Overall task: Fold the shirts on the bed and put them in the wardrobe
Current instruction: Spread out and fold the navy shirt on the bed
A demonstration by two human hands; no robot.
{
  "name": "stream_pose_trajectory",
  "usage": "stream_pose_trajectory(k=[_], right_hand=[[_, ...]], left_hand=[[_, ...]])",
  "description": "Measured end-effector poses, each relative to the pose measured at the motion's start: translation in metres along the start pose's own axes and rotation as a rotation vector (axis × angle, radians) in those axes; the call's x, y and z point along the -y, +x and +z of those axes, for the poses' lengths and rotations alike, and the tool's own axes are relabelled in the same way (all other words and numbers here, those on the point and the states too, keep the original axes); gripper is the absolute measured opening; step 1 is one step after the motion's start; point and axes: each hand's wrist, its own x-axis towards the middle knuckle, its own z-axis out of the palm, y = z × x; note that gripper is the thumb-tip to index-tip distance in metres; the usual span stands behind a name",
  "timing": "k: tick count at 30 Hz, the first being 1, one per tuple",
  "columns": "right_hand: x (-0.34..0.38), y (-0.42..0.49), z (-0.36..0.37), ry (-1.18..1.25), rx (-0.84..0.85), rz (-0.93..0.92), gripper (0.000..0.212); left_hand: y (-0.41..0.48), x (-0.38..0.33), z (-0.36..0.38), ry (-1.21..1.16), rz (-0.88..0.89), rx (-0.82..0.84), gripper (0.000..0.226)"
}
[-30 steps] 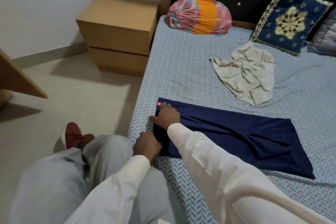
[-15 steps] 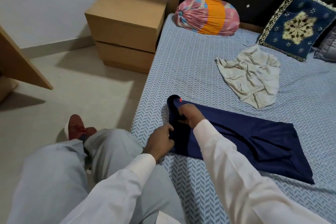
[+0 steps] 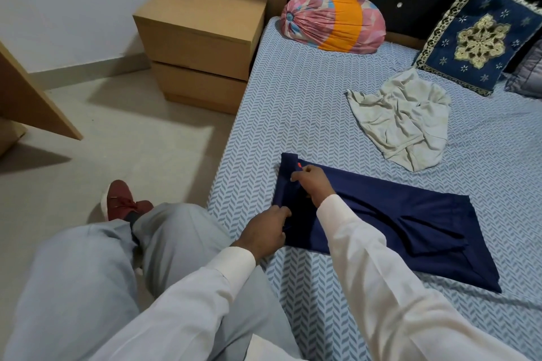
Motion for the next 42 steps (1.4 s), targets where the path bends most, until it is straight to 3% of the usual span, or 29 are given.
stream_pose_trajectory(k=[4,8,13,16,23,28,31,33,36,38,42], right_hand=[[0.005,0.006,0.001,0.122,0.096,-0.02,0.016],[0.01,0.015,0.008,0.255,0.137,0.0,0.024],[0.014,0.021,0.003,0.19,0.227,-0.132,0.067],[0.016,0.026,0.003,0.015,0.242,-0.269,0.071],[0.006,0.041,-0.005,-0.365,0.048,-0.397,0.037],[0.006,0.046,-0.011,-0.603,0.017,-0.452,0.048],[0.009,0.042,-0.011,-0.721,-0.209,-0.489,0.049],[0.011,0.036,-0.008,-0.671,-0.337,-0.585,0.044],[0.008,0.038,0.006,-0.678,-0.107,-0.731,0.035],[0.002,0.045,0.009,-0.724,0.098,-0.625,0.036],[0.0,0.059,0.004,-0.542,0.037,-0.435,0.037]], left_hand=[[-0.001,0.001,0.002,-0.071,0.031,-0.031,0.055],[-0.004,0.008,0.001,-0.112,0.005,-0.06,0.066],[-0.001,0.012,0.003,-0.124,0.014,-0.04,0.072],[0.002,0.01,0.007,-0.121,0.031,-0.01,0.072],[0.004,0.006,0.012,-0.126,0.076,0.032,0.071],[0.006,0.007,0.014,-0.134,0.077,0.095,0.076],[0.003,0.004,0.013,-0.204,0.07,0.145,0.081],[0.007,0.003,0.011,-0.227,0.028,0.057,0.076],[0.013,0.01,0.009,-0.137,-0.031,-0.019,0.078],[0.014,0.015,0.01,0.015,-0.061,0.057,0.079],[0.01,0.018,0.011,0.089,-0.103,0.077,0.074]])
